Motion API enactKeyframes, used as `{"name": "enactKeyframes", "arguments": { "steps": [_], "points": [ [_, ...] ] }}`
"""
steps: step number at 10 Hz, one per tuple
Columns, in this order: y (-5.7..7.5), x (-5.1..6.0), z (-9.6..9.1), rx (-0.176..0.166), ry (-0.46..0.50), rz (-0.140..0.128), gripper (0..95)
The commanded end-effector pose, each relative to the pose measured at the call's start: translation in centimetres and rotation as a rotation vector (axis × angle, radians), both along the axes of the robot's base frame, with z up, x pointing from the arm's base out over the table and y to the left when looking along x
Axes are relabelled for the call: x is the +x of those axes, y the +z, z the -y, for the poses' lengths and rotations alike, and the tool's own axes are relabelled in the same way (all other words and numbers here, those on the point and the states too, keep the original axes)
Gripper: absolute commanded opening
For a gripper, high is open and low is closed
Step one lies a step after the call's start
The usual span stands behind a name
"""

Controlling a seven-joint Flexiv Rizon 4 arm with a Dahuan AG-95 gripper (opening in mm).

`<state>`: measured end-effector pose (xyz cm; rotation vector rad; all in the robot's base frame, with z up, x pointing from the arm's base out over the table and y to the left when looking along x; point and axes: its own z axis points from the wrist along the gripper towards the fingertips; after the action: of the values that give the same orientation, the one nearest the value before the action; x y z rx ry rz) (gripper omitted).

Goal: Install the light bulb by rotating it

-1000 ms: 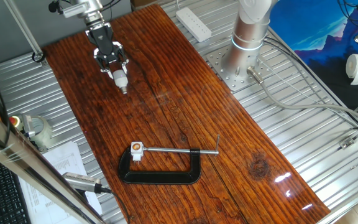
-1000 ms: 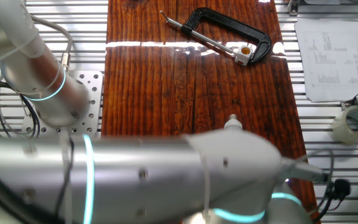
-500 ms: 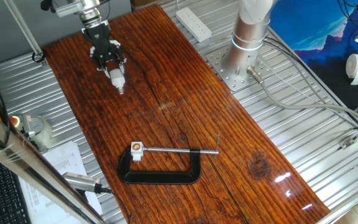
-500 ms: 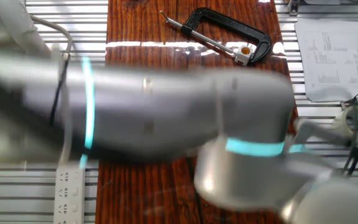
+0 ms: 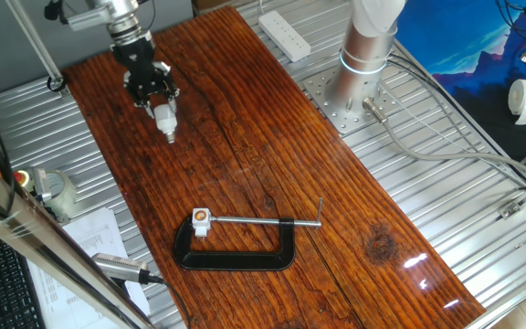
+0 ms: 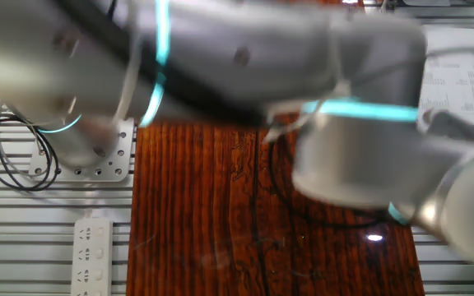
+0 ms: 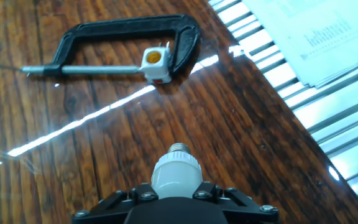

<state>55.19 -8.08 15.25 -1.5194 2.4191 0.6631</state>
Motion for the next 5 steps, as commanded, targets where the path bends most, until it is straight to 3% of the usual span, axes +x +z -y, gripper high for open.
{"name": "enactKeyframes", "arguments": {
  "steps": [1, 5],
  "points": [
    [0.6, 0.5, -1.5, -0.035, -0.041, -0.024, 0.0],
    [1.2, 1.0, -4.4, -0.062, -0.109, -0.06, 0.0]
  ]
}}
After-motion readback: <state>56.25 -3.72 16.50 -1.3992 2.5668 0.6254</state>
